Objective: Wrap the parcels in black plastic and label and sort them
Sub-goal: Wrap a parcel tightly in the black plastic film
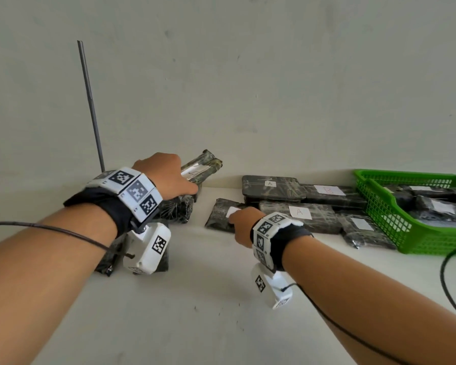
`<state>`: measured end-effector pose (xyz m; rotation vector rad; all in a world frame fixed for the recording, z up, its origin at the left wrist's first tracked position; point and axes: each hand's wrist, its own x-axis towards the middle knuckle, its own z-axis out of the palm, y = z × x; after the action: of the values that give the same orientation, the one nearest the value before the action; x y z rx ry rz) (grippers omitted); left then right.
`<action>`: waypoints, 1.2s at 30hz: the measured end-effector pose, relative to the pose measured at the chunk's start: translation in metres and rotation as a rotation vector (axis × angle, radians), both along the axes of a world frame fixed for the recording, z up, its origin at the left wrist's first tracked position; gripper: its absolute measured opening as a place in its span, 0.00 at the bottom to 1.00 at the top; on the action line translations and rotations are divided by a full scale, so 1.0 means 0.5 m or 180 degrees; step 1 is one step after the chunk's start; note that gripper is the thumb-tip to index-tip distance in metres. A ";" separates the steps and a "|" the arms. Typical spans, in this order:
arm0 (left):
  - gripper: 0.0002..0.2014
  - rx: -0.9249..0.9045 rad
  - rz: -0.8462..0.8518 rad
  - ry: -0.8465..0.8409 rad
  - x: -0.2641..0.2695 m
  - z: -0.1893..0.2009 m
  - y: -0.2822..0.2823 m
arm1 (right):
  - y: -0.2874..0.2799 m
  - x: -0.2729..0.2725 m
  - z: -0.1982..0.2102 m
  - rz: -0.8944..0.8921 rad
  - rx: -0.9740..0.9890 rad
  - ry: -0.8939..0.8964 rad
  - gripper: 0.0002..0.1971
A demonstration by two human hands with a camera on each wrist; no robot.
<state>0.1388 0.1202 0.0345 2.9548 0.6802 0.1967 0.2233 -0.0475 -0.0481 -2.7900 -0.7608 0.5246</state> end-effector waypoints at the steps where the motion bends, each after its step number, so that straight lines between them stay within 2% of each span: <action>1: 0.19 -0.0067 -0.0064 -0.0015 -0.004 -0.006 -0.005 | -0.006 -0.005 0.007 -0.0061 0.0078 -0.0012 0.26; 3: 0.20 -0.0159 -0.0158 -0.0037 -0.010 -0.018 -0.015 | -0.020 -0.014 0.020 0.0044 -0.0016 -0.0186 0.21; 7: 0.23 -0.0179 -0.0289 -0.0077 -0.019 -0.037 -0.037 | -0.045 -0.024 0.040 0.0478 -0.0658 -0.0513 0.14; 9: 0.23 -0.0244 -0.0419 -0.0137 -0.025 -0.040 -0.052 | -0.058 -0.011 0.053 0.0391 -0.0574 -0.0687 0.12; 11: 0.20 -0.0377 -0.0563 -0.0248 -0.031 -0.037 -0.069 | -0.084 0.001 0.074 0.0157 0.0102 -0.0848 0.14; 13: 0.19 -0.0459 -0.0719 -0.0294 -0.039 -0.028 -0.092 | -0.119 0.018 0.098 -0.0284 0.1259 -0.0702 0.13; 15: 0.19 -0.0669 -0.0965 -0.0336 -0.043 -0.018 -0.119 | -0.158 0.024 0.119 -0.0679 0.2570 0.0074 0.17; 17: 0.22 -0.0908 -0.1263 -0.0440 -0.043 -0.008 -0.148 | -0.194 0.011 0.132 -0.0786 0.3347 0.0848 0.18; 18: 0.24 -0.0968 -0.1381 -0.0497 -0.042 -0.003 -0.161 | -0.210 0.010 0.135 -0.0636 0.3414 0.0854 0.15; 20: 0.26 -0.1042 -0.1538 -0.0585 -0.040 0.010 -0.183 | -0.248 0.004 0.135 -0.0272 0.3366 0.0525 0.10; 23: 0.25 -0.1449 -0.1597 -0.0817 -0.041 0.032 -0.199 | -0.303 -0.013 0.151 -0.0191 0.3544 -0.0038 0.08; 26: 0.20 -0.2633 -0.1624 -0.1295 -0.041 0.045 -0.221 | -0.348 -0.024 0.172 -0.0230 0.3992 -0.0280 0.06; 29: 0.17 -0.3793 -0.1525 -0.1905 -0.021 0.041 -0.245 | -0.367 -0.022 0.187 -0.0041 0.4272 0.0014 0.06; 31: 0.12 -0.4263 -0.1370 -0.2335 -0.001 0.034 -0.264 | -0.370 -0.015 0.193 0.0014 0.4464 0.0135 0.07; 34: 0.04 -0.4403 -0.1182 -0.2839 0.027 0.019 -0.300 | -0.371 0.000 0.195 -0.0073 0.4574 -0.0092 0.07; 36: 0.07 -0.4272 -0.1157 -0.3059 0.045 0.004 -0.318 | -0.381 0.010 0.190 -0.0268 0.4273 -0.0620 0.07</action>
<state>0.1611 -0.0386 0.0365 1.3774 0.0191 0.6970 0.2285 -0.2381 0.0468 -1.5864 -0.6430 -0.2518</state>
